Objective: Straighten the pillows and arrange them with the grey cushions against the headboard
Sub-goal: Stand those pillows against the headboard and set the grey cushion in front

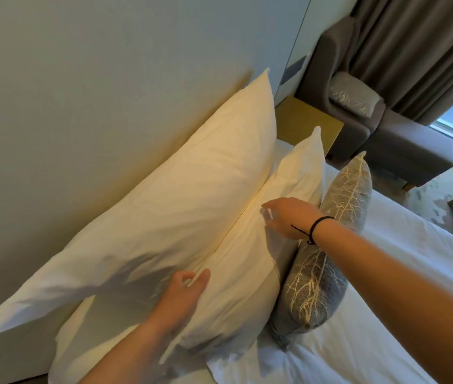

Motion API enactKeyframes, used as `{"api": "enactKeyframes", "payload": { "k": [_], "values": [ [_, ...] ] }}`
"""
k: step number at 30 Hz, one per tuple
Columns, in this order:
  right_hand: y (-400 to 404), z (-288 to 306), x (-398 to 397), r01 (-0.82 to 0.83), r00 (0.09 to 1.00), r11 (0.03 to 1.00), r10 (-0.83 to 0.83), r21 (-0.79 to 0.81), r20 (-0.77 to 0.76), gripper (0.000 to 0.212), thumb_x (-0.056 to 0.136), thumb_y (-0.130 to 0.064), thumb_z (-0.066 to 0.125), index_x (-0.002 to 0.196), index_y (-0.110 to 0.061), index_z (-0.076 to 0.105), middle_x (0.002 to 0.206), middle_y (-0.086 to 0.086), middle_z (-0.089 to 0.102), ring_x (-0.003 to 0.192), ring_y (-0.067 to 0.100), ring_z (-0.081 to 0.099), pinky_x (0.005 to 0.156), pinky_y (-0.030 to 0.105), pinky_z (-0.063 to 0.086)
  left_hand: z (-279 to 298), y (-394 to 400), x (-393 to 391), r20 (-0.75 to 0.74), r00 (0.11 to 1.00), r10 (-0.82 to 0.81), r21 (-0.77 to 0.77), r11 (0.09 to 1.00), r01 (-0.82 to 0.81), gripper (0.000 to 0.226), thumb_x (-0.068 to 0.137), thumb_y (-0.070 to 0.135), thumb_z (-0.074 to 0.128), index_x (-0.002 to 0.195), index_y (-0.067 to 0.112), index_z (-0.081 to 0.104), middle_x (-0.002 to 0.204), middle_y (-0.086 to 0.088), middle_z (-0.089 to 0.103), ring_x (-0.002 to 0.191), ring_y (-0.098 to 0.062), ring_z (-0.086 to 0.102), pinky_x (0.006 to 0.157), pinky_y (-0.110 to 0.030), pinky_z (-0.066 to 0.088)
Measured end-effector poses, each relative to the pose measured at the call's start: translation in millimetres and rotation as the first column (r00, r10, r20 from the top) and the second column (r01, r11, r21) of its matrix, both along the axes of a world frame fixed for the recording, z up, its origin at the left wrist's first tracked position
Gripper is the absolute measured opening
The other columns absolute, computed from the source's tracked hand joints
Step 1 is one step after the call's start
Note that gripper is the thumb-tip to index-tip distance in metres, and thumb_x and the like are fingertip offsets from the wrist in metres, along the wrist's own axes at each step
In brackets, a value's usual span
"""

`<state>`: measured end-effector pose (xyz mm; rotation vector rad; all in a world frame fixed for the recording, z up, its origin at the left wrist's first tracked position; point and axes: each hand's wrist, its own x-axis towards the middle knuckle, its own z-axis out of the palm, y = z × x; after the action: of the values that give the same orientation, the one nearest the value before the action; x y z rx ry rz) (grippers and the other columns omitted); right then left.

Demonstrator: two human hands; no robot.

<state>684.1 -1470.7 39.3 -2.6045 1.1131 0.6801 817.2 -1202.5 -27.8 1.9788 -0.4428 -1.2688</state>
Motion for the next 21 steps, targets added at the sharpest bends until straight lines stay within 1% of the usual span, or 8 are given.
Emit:
{"api": "enactKeyframes", "payload": {
  "k": [2,5,9,11,14,16,18,21],
  "values": [
    [16.3,-1.4,-4.8,-0.045,0.996,0.996,0.050,0.071,-0.072,0.044,0.100,-0.042,0.045,0.138,-0.021,0.046,0.143,0.007,0.050,0.123,0.028,0.052,0.101,0.045,0.046,-0.9,-2.9,12.2,0.161,0.987,0.012,-0.031,0.999,-0.007,0.023,0.087,0.038,0.069,0.088,0.015,0.070,0.090,0.003,0.068,0.084,-0.014,0.063,0.072,-0.034,0.049],
    [46.9,-6.0,-5.1,-0.053,0.990,0.984,0.074,0.171,-0.122,0.056,0.097,-0.049,0.047,0.146,-0.028,0.033,0.154,0.013,0.029,0.127,0.036,0.049,0.098,0.048,0.047,4.1,4.1,24.6,0.421,0.899,-0.116,-0.025,0.990,0.139,0.033,0.089,0.029,0.067,0.062,0.011,0.061,0.060,0.003,0.062,0.058,-0.011,0.054,0.056,-0.030,0.041],
    [80.3,-8.7,-1.2,-0.087,0.992,0.989,0.096,0.118,-0.079,0.050,0.093,-0.055,0.049,0.136,-0.032,0.039,0.141,0.011,0.037,0.116,0.036,0.052,0.091,0.048,0.046,8.9,20.9,38.1,0.733,0.562,-0.382,0.257,0.922,0.291,0.034,0.098,0.045,0.047,0.075,0.021,0.055,0.079,0.000,0.067,0.079,-0.022,0.063,0.064,-0.035,0.046],
    [87.1,-5.1,-3.2,-0.131,0.991,0.989,0.131,0.062,0.004,0.048,0.093,-0.055,0.047,0.137,-0.035,0.041,0.145,0.003,0.039,0.129,0.030,0.045,0.102,0.051,0.037,10.4,25.1,37.0,0.763,0.421,-0.491,0.380,0.867,0.322,0.032,0.101,0.046,0.037,0.092,0.022,0.056,0.092,-0.001,0.070,0.090,-0.024,0.066,0.068,-0.034,0.048],
    [80.5,8.6,-23.5,-0.011,0.969,0.995,0.035,-0.099,0.244,0.054,0.094,-0.058,0.043,0.144,-0.039,0.039,0.158,-0.007,0.031,0.146,0.018,0.024,0.118,0.051,0.016,12.6,22.0,27.4,0.732,0.313,-0.605,0.487,0.786,0.381,0.025,0.101,0.045,0.032,0.102,0.028,0.050,0.097,0.004,0.068,0.092,-0.019,0.068,0.063,-0.032,0.041],
    [68.2,18.0,-50.6,0.197,0.896,0.952,-0.078,-0.235,0.436,0.052,0.093,-0.057,0.046,0.141,-0.038,0.044,0.157,-0.006,0.034,0.147,0.019,0.021,0.119,0.051,0.016,17.6,10.2,24.1,0.727,0.292,-0.622,0.486,0.765,0.422,0.020,0.100,0.043,0.036,0.102,0.027,0.046,0.097,0.004,0.067,0.092,-0.019,0.067,0.064,-0.034,0.043],
    [55.8,19.1,-84.3,0.472,0.760,0.849,-0.254,-0.239,0.598,0.053,0.090,-0.052,0.054,0.140,-0.034,0.045,0.156,0.000,0.034,0.146,0.024,0.025,0.117,0.050,0.021,24.2,-11.9,21.5,0.755,0.253,-0.605,0.432,0.749,0.502,0.015,0.099,0.039,0.037,0.103,0.027,0.045,0.098,0.002,0.065,0.089,-0.022,0.065,0.068,-0.037,0.047],
    [44.8,4.7,-118.4,0.757,0.473,0.651,-0.603,0.054,0.642,0.072,0.085,-0.051,0.064,0.147,-0.030,0.034,0.152,0.007,0.036,0.136,0.029,0.038,0.109,0.049,0.038,34.8,-70.1,12.9,0.776,0.273,-0.569,0.299,0.713,0.635,0.023,0.101,0.038,0.036,0.115,0.026,0.049,0.104,0.000,0.065,0.092,-0.025,0.064,0.076,-0.039,0.052]
  ]
}}
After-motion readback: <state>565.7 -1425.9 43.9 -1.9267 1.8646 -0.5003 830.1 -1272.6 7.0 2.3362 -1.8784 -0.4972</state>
